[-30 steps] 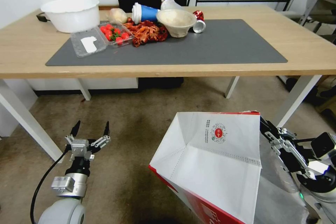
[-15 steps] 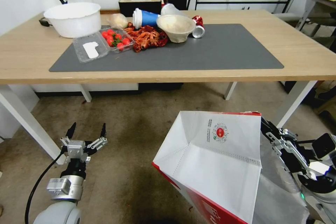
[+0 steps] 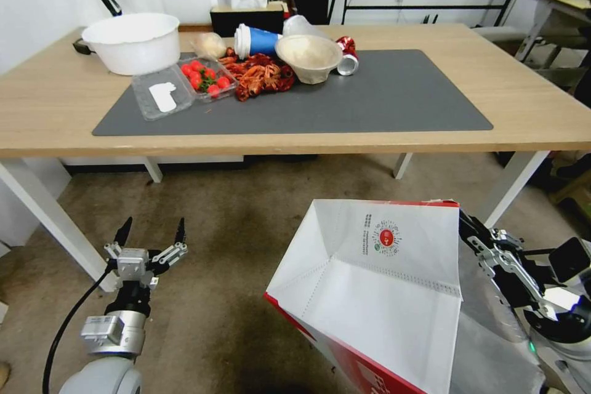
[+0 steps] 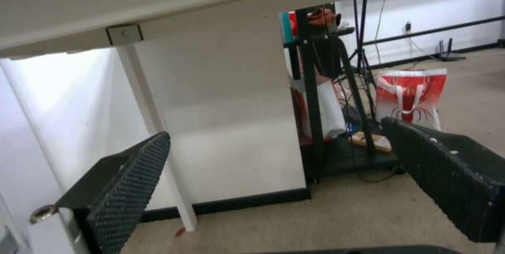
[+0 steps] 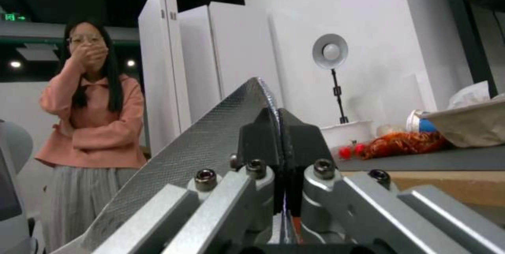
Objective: Pick up the food delivery bag from the floor and place it on the table.
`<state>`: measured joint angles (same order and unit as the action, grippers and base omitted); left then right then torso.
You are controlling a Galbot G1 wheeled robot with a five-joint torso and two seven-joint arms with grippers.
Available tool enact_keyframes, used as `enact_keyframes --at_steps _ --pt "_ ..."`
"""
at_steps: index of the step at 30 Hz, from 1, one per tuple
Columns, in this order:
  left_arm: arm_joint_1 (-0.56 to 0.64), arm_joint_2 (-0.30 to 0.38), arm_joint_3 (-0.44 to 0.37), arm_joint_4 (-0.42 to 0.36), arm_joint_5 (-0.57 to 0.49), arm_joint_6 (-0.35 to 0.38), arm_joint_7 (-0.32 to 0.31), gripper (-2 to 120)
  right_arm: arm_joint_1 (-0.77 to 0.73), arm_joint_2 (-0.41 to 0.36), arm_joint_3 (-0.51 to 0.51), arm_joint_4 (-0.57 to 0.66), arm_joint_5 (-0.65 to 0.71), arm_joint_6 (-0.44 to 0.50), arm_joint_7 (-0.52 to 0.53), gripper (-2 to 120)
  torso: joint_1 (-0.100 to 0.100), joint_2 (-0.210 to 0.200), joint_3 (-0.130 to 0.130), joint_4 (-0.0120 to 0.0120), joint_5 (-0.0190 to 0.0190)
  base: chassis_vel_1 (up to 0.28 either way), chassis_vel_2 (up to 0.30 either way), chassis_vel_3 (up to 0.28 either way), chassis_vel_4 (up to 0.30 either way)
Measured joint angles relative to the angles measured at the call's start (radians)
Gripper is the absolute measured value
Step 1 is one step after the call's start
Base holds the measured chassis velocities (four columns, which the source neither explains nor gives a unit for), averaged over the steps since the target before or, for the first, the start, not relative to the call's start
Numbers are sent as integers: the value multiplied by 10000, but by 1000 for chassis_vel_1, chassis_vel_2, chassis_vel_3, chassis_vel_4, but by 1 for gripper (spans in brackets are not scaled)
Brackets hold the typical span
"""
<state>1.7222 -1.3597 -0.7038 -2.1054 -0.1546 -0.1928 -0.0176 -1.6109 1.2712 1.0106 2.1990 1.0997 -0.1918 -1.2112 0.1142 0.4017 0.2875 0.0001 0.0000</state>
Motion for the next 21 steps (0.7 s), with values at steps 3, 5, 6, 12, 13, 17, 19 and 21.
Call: enact_keyframes --at_steps 3,5,6,12,13,17,19,21 --pt "4 6 10 0 12 -21 -1 100 -3 9 14 1 -8 8 -12 0 39 116 78 0 0 0 0 0 0" --pt "7 -1 23 5 21 -27 -2 100 -1 42 13 -1 -37 19 -26 0 81 236 159 0 1 0 0 0 0" --pt "7 -1 23 5 21 -27 -2 100 -1 42 13 -1 -37 19 -26 0 81 236 159 0 1 0 0 0 0" --pt "7 5 20 10 25 -31 -18 100 27 83 -11 -25 -79 35 -36 0 181 501 326 0 0 0 0 0 0" --pt "7 5 20 10 25 -31 -18 100 27 83 -11 -25 -79 35 -36 0 181 501 326 0 0 0 0 0 0" --pt "11 -18 27 10 45 -40 -20 100 32 124 -11 -78 -104 63 -117 0 301 828 530 0 1 0 0 0 0" --pt "13 -20 29 9 57 -40 -20 100 33 131 -12 -87 -105 63 -131 0 320 882 568 -1 0 0 0 0 0" --pt "19 -21 28 7 68 -40 -22 100 35 145 -18 -113 -117 63 -153 0 366 1024 659 0 0 0 0 0 0"
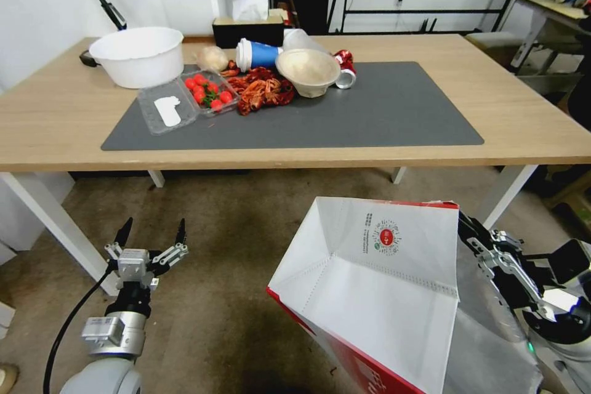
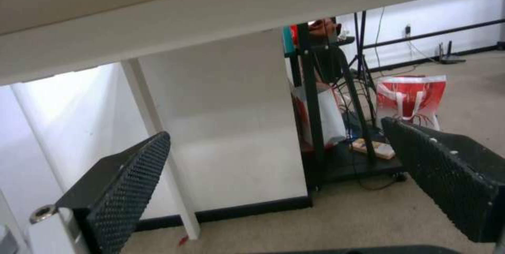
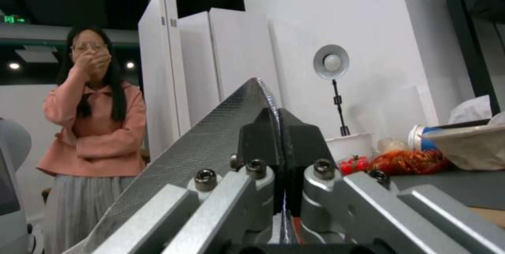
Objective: Pick up the food delivery bag from the floor and place it on the table.
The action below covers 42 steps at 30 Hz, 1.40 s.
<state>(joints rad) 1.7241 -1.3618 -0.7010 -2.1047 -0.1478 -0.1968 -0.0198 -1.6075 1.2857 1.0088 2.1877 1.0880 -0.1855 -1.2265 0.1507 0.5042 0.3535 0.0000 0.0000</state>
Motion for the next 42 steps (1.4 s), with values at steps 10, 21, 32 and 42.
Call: enact_keyframes --at_steps 10,21,32,42 --pt "23 2 -28 -23 2 0 -22 100 6 14 7 -5 -8 5 -16 0 143 370 231 0 0 0 0 0 0" --pt "83 8 -52 -95 -8 0 -57 100 -20 51 46 -66 -43 50 -140 0 329 869 540 0 0 0 0 0 0" --pt "157 18 -130 -141 -20 -33 -102 100 -10 60 20 -72 -57 51 -168 0 501 1300 801 0 0 0 0 0 0" --pt "160 18 -130 -164 -21 -49 -122 100 -27 42 12 -19 -73 50 -168 0 674 1726 1057 0 0 0 0 0 0"
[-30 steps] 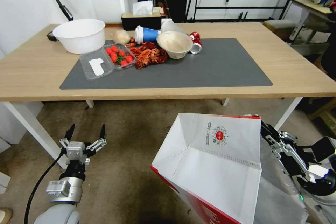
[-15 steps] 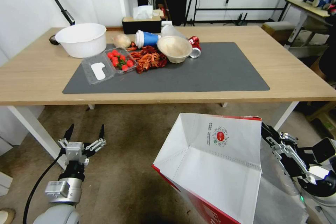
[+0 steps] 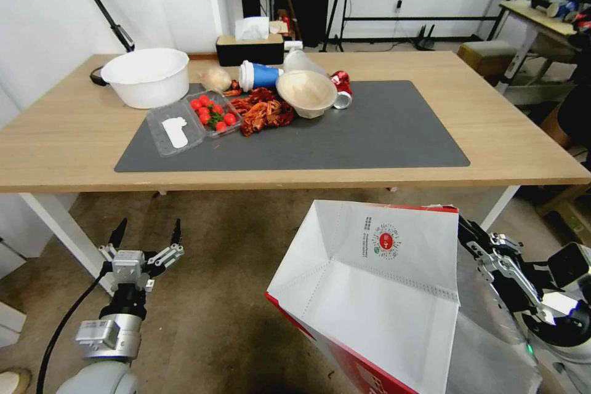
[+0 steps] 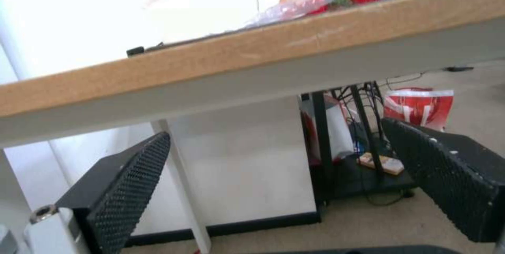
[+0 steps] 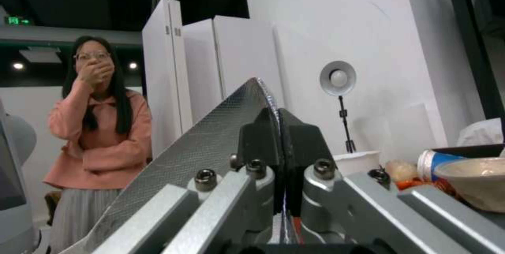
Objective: Pick up the food delivery bag from the floor and place it on the table.
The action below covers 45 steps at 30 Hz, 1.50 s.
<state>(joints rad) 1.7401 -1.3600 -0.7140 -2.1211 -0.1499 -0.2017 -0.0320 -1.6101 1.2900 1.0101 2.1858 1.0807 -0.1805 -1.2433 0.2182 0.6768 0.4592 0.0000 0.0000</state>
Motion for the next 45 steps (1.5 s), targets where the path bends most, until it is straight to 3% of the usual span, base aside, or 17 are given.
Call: enact_keyframes --at_steps 45 --pt "-15 -84 156 174 96 -173 -21 100 -35 342 -136 -1 -301 83 -141 0 807 1943 1136 1 0 0 0 0 0"
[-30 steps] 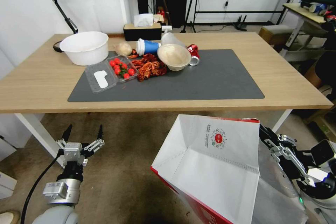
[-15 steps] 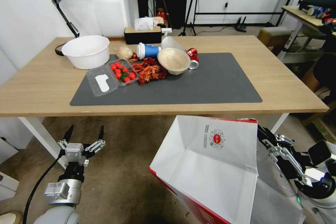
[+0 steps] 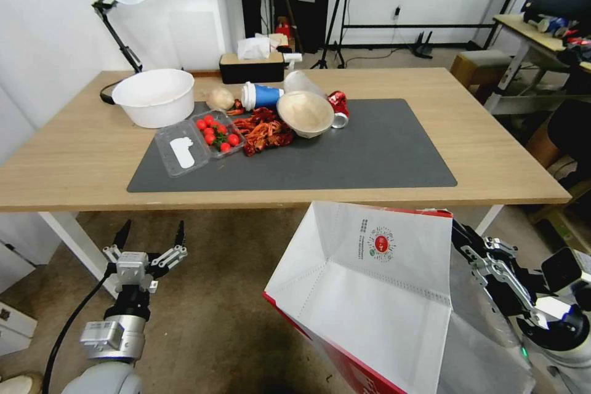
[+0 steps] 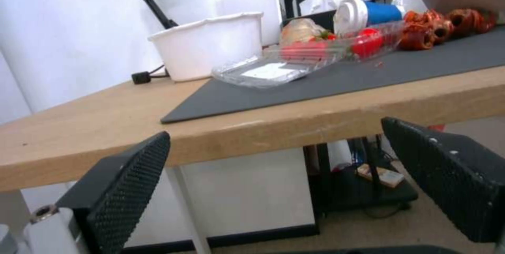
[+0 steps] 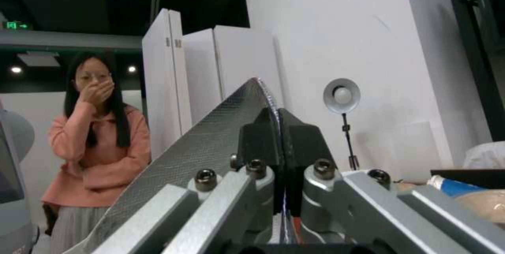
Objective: Pick up the food delivery bag from the floor and place it on the table.
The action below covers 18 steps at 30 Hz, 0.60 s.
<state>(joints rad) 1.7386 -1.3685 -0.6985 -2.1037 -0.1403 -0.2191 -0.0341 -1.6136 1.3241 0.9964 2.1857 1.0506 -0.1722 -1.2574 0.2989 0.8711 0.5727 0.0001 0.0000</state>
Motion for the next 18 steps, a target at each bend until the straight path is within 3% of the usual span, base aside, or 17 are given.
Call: enact_keyframes --at_steps 18 --pt "-15 97 54 -50 -198 -242 39 100 35 -3 -50 -32 -20 26 -14 0 293 689 394 -1 0 0 0 0 0"
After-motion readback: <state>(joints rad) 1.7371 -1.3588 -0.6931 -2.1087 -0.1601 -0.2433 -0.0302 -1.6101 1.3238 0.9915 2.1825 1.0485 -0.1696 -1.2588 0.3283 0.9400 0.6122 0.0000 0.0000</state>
